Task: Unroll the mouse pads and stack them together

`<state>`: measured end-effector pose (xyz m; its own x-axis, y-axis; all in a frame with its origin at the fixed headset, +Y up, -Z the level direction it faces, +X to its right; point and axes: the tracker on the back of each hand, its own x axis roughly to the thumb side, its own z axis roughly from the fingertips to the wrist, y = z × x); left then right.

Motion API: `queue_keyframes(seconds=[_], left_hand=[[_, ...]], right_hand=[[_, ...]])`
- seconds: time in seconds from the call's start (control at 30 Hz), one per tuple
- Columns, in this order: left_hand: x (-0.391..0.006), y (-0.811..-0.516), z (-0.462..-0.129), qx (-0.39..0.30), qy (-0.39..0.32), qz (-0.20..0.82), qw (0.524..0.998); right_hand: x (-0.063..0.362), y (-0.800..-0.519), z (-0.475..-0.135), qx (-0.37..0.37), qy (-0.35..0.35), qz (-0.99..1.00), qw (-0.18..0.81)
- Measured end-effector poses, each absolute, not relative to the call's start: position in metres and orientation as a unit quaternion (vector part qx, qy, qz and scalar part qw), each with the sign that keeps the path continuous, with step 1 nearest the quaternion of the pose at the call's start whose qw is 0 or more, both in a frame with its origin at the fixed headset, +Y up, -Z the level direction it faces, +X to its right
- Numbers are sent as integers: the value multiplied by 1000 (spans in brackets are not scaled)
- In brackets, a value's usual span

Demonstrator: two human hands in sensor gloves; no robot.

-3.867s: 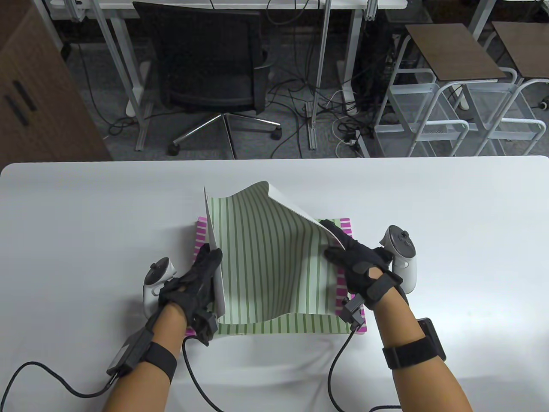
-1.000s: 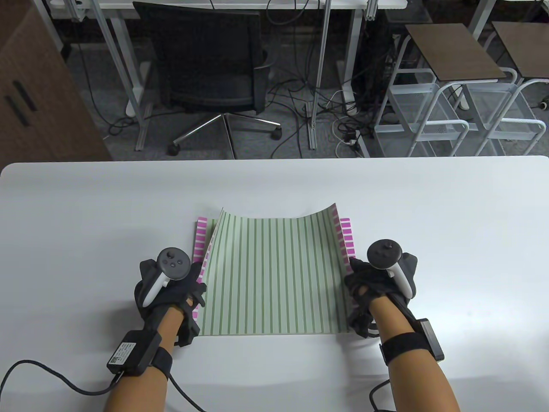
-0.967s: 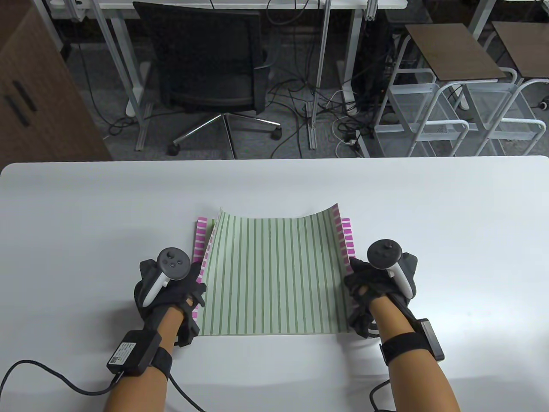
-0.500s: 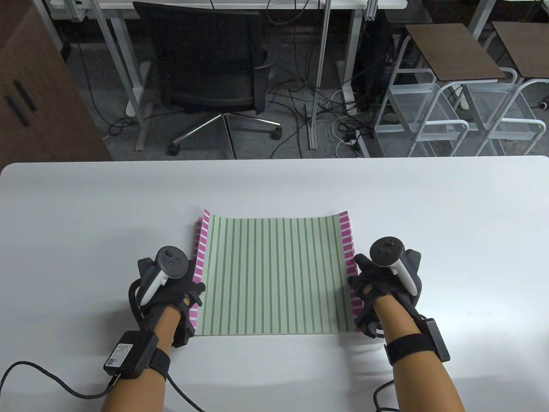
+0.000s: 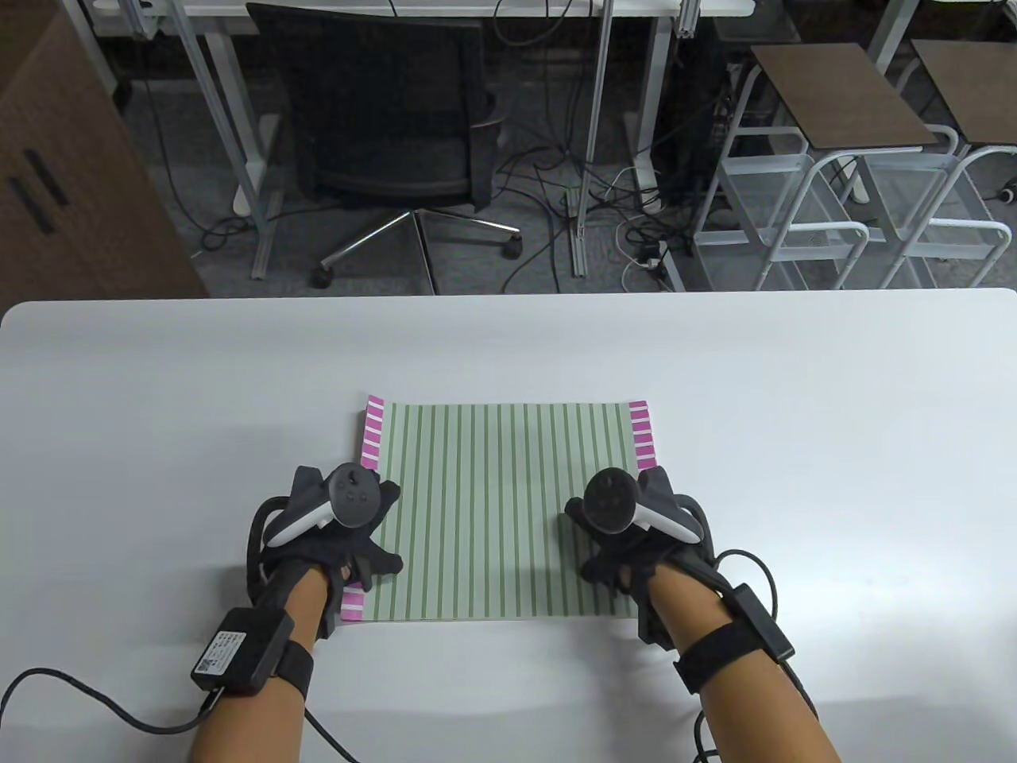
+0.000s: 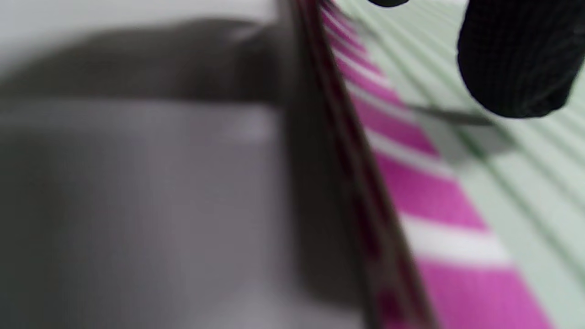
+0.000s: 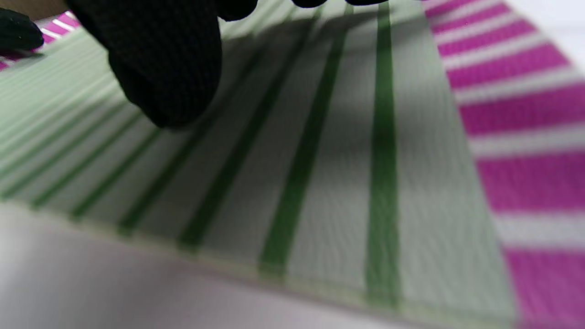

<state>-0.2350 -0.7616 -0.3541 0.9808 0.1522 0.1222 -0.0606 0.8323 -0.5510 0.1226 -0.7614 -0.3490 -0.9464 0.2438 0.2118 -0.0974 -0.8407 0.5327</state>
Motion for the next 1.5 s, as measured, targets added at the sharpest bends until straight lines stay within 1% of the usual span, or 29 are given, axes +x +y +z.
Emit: queue_keyframes(seconds=[0.03, 0.1, 0.13, 0.23, 0.4, 0.53, 0.6, 0.67, 0.77, 0.87, 0.93, 1.0, 1.03, 1.07, 1.13, 1.2, 1.23, 1.33, 1.4, 1.5], left_hand=[[-238, -763, -355, -302, -73, 61, 948], [-240, -766, -355, -294, -71, 97, 948], [-241, -767, -356, -302, -72, 90, 946], [-242, -769, -356, -304, -70, 105, 944], [-245, -773, -358, -312, -67, 126, 939], [-243, -774, -359, -330, -61, 134, 932], [-243, -774, -359, -326, -63, 133, 934], [-243, -774, -359, -322, -63, 135, 935], [-245, -774, -358, -295, -65, 132, 944], [-244, -768, -354, -277, -66, 117, 952], [-244, -756, -353, -258, -68, 134, 954], [-243, -737, -352, -216, -87, 210, 949], [-240, -724, -351, -186, -103, 266, 940], [-238, -715, -351, -168, -115, 299, 932], [-231, -693, -347, -109, -157, 389, 901], [-225, -680, -342, -79, -183, 447, 872], [-221, -674, -339, -64, -199, 477, 854], [-214, -668, -333, -59, -231, 523, 818], [-211, -668, -332, -67, -248, 535, 805], [-206, -674, -331, -108, -280, 533, 791]], right_hand=[[126, -761, -350, 130, 280, 946, 97], [133, -762, -351, 115, 292, 943, 115], [136, -762, -350, 116, 302, 941, 105], [144, -761, -347, 115, 302, 942, 91], [171, -755, -333, 118, 325, 938, 27], [183, -757, -323, 131, 319, 939, 2], [183, -759, -321, 133, 311, 941, 11], [183, -758, -322, 138, 310, 940, -1], [183, -754, -325, 139, 321, 937, 13], [185, -736, -331, 138, 315, 936, 80], [185, -718, -336, 142, 279, 940, 138], [183, -700, -340, 148, 242, 940, 189], [182, -690, -341, 155, 208, 940, 220], [180, -684, -342, 161, 183, 939, 243], [177, -669, -341, 180, 114, 929, 304], [175, -661, -339, 196, 62, 912, 355], [174, -657, -336, 211, 33, 892, 399], [169, -656, -329, 239, 12, 853, 464], [167, -657, -327, 250, 7, 839, 484], [162, -664, -325, 277, 49, 827, 486]])
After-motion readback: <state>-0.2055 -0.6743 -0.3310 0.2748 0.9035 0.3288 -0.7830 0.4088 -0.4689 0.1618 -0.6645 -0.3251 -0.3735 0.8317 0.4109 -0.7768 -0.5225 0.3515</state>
